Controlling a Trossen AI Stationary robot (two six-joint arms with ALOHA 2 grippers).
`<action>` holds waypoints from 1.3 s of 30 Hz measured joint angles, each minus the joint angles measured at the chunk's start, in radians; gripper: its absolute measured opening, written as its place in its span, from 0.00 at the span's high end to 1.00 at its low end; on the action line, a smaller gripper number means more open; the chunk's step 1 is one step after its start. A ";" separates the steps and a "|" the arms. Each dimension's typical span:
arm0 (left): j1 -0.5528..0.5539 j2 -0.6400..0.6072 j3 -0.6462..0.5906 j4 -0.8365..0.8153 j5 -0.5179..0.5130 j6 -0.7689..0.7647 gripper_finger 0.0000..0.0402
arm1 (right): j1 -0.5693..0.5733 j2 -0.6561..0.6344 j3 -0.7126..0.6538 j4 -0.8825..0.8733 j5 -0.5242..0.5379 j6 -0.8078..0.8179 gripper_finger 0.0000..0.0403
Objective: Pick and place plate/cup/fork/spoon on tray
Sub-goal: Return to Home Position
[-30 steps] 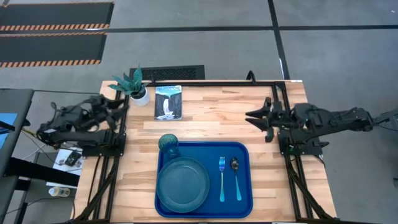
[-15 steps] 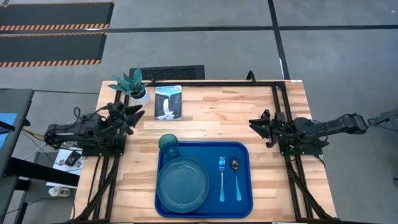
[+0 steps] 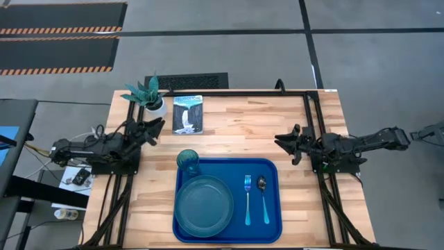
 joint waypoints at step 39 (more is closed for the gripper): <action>0.000 0.000 -0.003 -0.065 -0.017 -0.146 0.47 | 0.000 0.000 -0.003 -0.208 0.013 0.042 0.65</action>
